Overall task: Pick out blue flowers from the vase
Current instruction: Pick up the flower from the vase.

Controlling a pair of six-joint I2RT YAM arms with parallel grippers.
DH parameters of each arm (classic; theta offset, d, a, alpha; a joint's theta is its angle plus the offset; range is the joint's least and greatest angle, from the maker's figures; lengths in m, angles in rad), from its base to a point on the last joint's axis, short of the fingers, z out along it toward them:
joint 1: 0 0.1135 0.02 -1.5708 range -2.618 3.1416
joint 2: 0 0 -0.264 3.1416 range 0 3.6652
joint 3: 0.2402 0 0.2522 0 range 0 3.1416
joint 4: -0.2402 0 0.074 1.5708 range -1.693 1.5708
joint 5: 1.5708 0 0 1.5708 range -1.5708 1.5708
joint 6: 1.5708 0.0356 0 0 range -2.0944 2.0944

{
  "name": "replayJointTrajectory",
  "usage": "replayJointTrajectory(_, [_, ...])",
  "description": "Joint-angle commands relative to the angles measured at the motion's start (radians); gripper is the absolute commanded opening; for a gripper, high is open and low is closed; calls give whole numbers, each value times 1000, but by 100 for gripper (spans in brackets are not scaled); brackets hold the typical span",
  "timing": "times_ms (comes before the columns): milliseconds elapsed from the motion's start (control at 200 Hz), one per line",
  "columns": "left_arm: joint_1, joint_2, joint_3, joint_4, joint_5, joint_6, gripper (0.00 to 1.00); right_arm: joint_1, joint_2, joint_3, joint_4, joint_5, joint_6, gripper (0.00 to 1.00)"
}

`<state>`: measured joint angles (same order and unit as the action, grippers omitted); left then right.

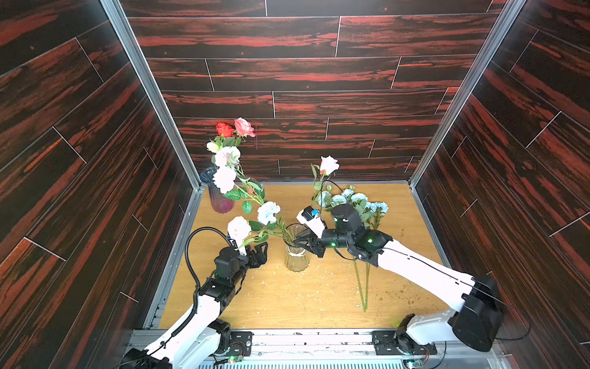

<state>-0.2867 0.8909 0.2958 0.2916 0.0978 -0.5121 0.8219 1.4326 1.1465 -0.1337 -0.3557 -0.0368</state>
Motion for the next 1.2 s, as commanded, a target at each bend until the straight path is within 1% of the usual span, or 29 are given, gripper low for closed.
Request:
replayJointTrajectory(0, [-5, 39, 24, 66, -4, 15, 84, -3, 16, 24, -13, 36, -47, 23])
replayJointTrajectory(105, [-4, 115, 55, 135, -37, 33, 84, -18, 22, -3, 40, 15, -38, 21])
replayJointTrajectory(130, [-5, 139, 63, 148, -42, 38, 84, -21, 23, -9, 51, -22, -36, 21])
replayJointTrajectory(230, [-5, 227, 111, 172, -30, 54, 84, -27, 30, -24, 100, -48, -30, 20])
replayJointTrajectory(286, [-4, 246, 120, 176, -17, 57, 84, -33, 42, -26, 131, -73, -22, 18])
replayJointTrajectory(406, [-5, 184, 71, 203, -30, 49, 84, -52, 74, -27, 184, -140, 6, 16])
replayJointTrajectory(511, [-5, 117, 13, 233, -55, 40, 85, -75, 70, -38, 222, -165, 43, 16])
replayJointTrajectory(571, [-5, 98, 0, 235, -67, 35, 85, -82, 40, -72, 271, -147, 64, 19])
replayJointTrajectory(706, [-5, 106, 4, 238, -59, 38, 85, -85, -10, -118, 320, -76, 74, 26])
replayJointTrajectory(832, [-4, 109, 6, 239, -54, 40, 85, -85, 4, -92, 287, -57, 69, 27])
replayJointTrajectory(972, [-5, 99, -2, 242, -53, 39, 84, -86, 8, -99, 293, -96, 49, 26])
replayJointTrajectory(1112, [-5, 103, -1, 243, -53, 39, 84, -88, 18, -112, 290, -95, 15, 26])
replayJointTrajectory(1197, [-4, 110, 3, 243, -50, 40, 84, -88, 30, -112, 283, -114, -1, 22])
